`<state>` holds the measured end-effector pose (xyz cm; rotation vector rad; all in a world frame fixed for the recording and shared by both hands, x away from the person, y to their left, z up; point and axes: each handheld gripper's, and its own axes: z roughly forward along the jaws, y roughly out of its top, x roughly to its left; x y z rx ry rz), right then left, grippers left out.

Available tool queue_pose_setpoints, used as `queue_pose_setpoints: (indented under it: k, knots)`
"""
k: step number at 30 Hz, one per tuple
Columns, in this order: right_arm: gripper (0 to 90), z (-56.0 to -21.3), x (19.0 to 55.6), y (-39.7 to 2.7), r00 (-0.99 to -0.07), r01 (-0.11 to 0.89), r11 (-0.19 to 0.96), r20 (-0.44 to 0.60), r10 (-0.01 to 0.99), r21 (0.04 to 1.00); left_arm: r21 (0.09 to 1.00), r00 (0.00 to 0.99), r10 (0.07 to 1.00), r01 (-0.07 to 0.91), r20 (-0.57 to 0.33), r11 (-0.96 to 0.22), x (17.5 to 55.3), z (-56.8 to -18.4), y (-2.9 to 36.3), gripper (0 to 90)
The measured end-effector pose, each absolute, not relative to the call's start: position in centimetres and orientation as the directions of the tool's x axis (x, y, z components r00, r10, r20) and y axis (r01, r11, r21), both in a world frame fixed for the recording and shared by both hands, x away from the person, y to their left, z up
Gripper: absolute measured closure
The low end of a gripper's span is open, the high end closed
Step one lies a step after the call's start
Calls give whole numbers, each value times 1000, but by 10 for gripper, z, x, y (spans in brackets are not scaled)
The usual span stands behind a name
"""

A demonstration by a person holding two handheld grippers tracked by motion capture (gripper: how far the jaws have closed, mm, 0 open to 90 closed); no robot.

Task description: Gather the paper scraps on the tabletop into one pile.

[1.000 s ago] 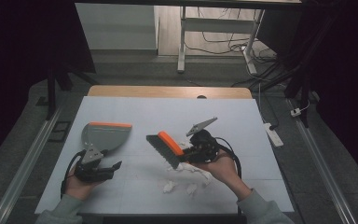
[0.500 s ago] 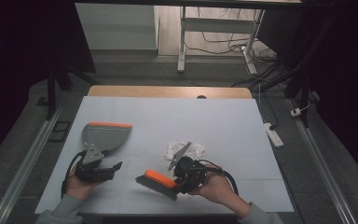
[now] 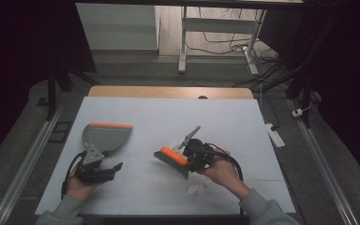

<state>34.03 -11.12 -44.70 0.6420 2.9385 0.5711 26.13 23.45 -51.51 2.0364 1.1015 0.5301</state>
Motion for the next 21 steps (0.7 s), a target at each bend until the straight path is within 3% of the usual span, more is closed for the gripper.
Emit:
queue_pose_setpoints:
  k: [11,21]
  knots:
    - [710,-400,318,-149,-920,336,796,-4,391,503,773,546,838,528,8,-351,261,-515,234,285]
    - [710,-433,274,-150,-968,250,911,82,236,327,772,544,839,529,9,-351,261,-514,233,284]
